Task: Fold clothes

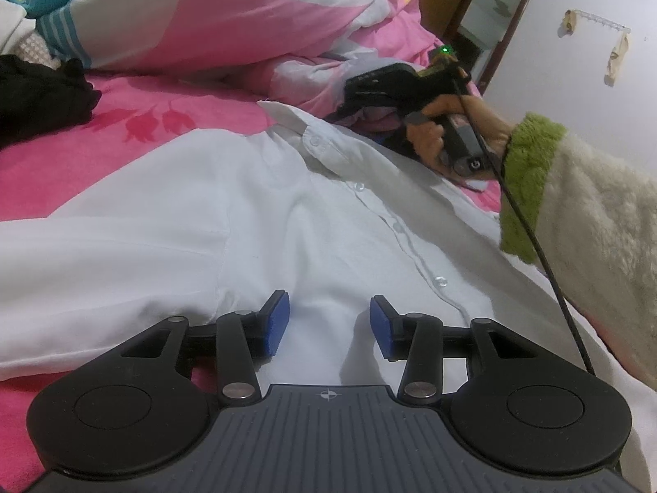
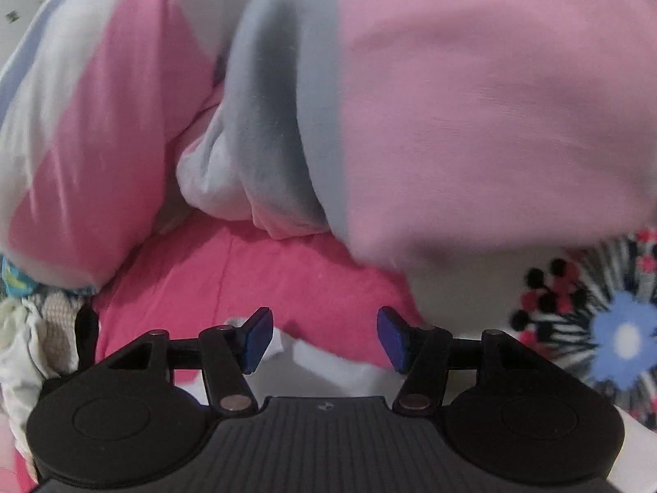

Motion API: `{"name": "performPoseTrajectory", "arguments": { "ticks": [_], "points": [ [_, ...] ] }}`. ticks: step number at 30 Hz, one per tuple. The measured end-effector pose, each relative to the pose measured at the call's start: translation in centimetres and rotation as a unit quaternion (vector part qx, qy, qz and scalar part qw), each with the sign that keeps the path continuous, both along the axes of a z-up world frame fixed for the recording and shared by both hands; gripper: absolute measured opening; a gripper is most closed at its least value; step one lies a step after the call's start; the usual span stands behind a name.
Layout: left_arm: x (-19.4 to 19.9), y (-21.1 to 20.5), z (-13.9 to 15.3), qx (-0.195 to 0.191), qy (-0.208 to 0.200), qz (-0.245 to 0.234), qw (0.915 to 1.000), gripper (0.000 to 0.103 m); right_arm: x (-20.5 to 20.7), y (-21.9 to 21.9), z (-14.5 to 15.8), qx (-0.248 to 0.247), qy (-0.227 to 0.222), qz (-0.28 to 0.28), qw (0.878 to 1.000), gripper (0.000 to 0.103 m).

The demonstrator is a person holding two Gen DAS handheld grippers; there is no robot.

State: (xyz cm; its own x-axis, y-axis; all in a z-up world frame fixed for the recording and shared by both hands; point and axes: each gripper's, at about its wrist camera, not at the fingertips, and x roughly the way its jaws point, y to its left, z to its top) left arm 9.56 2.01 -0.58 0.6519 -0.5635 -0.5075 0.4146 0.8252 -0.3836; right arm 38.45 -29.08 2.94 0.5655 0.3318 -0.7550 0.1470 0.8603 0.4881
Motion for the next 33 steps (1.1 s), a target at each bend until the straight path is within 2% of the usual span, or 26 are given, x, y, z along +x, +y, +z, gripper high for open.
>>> {"name": "performPoseTrajectory", "arguments": {
  "ticks": [1, 2, 3, 5, 7, 8, 10, 13, 14, 16, 19, 21, 22, 23, 24, 26, 27, 28, 29, 31, 33],
  "points": [
    [0.0, 0.0, 0.0, -0.001, 0.001, 0.000, 1.0000, 0.043, 0.2, 0.3, 0.1, -0.002, 0.004, 0.010, 1.000, 0.054],
    [0.0, 0.0, 0.0, -0.002, 0.001, 0.000, 1.0000, 0.043, 0.4, 0.6, 0.3, -0.003, 0.007, 0.021, 1.000, 0.032],
    [0.0, 0.0, 0.0, -0.001, 0.000, 0.000, 1.0000, 0.043, 0.5, 1.0, 0.5, -0.002, 0.012, 0.041, 0.999, 0.018],
    [-0.1, 0.0, 0.0, -0.001, 0.000, 0.000, 1.0000, 0.044, -0.4, 2.2, 1.5, -0.019, -0.004, 0.081, 0.997, 0.005],
    [-0.1, 0.0, 0.0, -0.001, 0.000, 0.000, 1.0000, 0.044, -2.2, 3.8, 3.2, -0.059, -0.062, 0.111, 0.990, 0.003],
    [-0.1, 0.0, 0.0, -0.002, 0.000, 0.000, 1.0000, 0.044, -3.3, 4.4, 4.2, -0.076, -0.108, 0.120, 0.984, 0.001],
    [-0.1, 0.0, 0.0, -0.002, 0.000, 0.000, 1.0000, 0.044, -5.5, 5.6, 6.2, -0.112, -0.211, 0.140, 0.961, 0.000],
    [-0.1, 0.0, 0.0, -0.002, 0.001, 0.000, 1.0000, 0.044, -6.7, 6.3, 7.0, -0.159, -0.293, 0.129, 0.934, 0.000],
    [-0.1, 0.0, 0.0, -0.003, 0.001, 0.000, 1.0000, 0.043, -6.4, 6.5, 6.9, -0.172, -0.297, 0.125, 0.931, 0.000],
    [-0.1, 0.1, 0.0, -0.004, 0.001, 0.000, 1.0000, 0.043, -5.2, 6.9, 6.2, -0.191, -0.275, 0.122, 0.934, 0.000],
    [-0.1, 0.0, 0.1, -0.003, 0.001, -0.001, 1.0000, 0.044, -5.1, 7.9, 5.5, -0.189, -0.240, 0.157, 0.939, 0.004],
    [-0.1, 0.0, 0.0, -0.002, 0.001, -0.001, 1.0000, 0.044, -6.4, 9.4, 5.5, -0.191, -0.228, 0.196, 0.935, 0.019],
    [-0.1, 0.0, 0.0, -0.002, 0.001, -0.001, 1.0000, 0.044, -7.2, 10.6, 5.4, -0.207, -0.230, 0.219, 0.925, 0.048],
    [-0.1, 0.0, 0.0, -0.002, 0.001, -0.001, 1.0000, 0.044, -7.9, 11.9, 5.2, -0.230, -0.234, 0.238, 0.914, 0.071],
    [-0.1, 0.1, 0.0, -0.002, 0.000, -0.001, 1.0000, 0.044, -8.4, 13.2, 4.7, -0.258, -0.236, 0.255, 0.901, 0.075],
    [-0.1, 0.1, 0.0, -0.001, 0.000, -0.001, 1.0000, 0.044, -9.1, 15.7, 3.3, -0.322, -0.236, 0.288, 0.870, 0.072],
    [-0.1, 0.1, 0.0, -0.001, 0.000, -0.001, 1.0000, 0.044, -9.0, 16.6, 2.6, -0.346, -0.229, 0.294, 0.861, 0.066],
    [-0.1, 0.1, 0.0, -0.001, 0.000, -0.001, 1.0000, 0.044, -8.6, 17.0, 1.9, -0.364, -0.217, 0.290, 0.858, 0.039],
    [-0.1, 0.1, 0.0, -0.001, 0.000, -0.001, 1.0000, 0.044, -8.3, 16.6, 1.9, -0.360, -0.215, 0.272, 0.866, 0.008],
    [-0.1, 0.1, 0.0, -0.001, 0.000, -0.001, 1.0000, 0.044, -8.1, 14.1, 3.1, -0.319, -0.227, 0.211, 0.895, 0.005],
    [-0.1, 0.1, 0.0, -0.001, 0.000, -0.001, 1.0000, 0.044, -8.4, 11.2, 4.5, -0.270, -0.247, 0.145, 0.919, 0.004]
  ]
}}
